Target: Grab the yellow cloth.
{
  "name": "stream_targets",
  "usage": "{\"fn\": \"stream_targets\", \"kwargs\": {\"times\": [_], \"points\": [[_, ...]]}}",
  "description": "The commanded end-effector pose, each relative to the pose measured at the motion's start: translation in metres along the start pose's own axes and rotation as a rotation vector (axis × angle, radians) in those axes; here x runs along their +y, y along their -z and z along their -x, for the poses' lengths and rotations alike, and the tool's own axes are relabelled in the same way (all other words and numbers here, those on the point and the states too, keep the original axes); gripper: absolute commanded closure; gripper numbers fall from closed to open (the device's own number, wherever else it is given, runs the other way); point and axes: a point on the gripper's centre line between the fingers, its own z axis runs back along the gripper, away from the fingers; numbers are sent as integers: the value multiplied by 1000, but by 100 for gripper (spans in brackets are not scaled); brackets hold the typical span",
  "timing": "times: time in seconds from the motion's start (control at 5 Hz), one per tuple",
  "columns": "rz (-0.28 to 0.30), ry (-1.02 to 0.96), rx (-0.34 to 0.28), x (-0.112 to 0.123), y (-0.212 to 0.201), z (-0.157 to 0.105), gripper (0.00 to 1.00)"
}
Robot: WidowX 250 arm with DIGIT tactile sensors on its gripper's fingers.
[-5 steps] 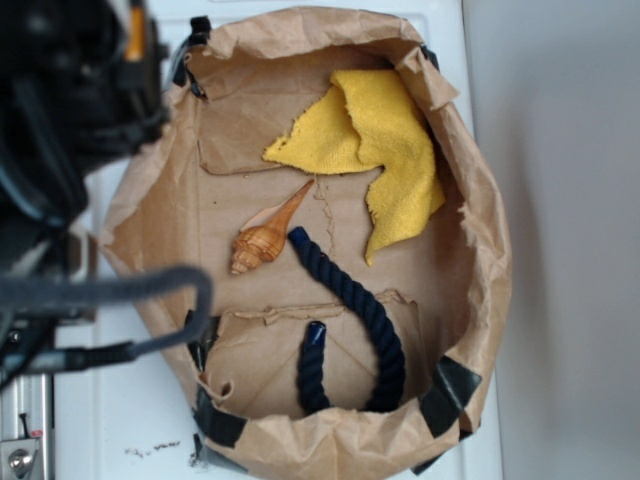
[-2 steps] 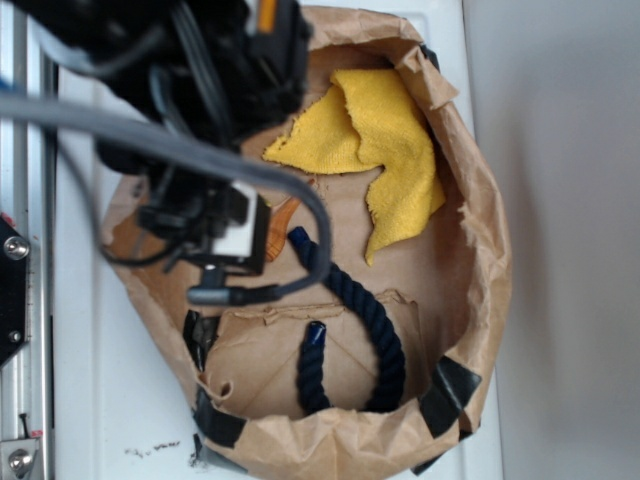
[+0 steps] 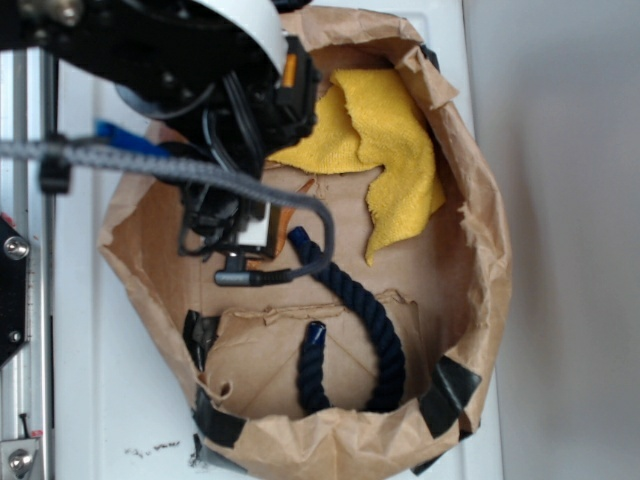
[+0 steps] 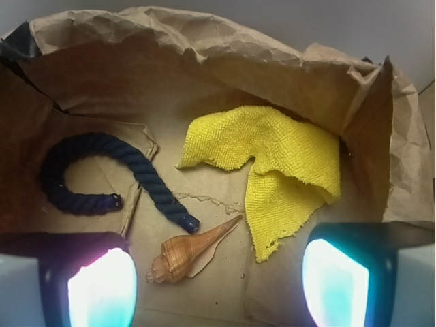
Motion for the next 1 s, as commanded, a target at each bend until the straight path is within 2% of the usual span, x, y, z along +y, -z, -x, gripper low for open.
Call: {"fn": "stream_targets", "kwargs": {"times": [0.0,0.2,0.4,0.8], "points": [[-13,14,-31,2,-11,-7,0],[-13,14,-31,2,-11,-7,0],[-56,-43,-2,10,16,-3,0],[-150,-31,-37,-3,54,1,0]]}}
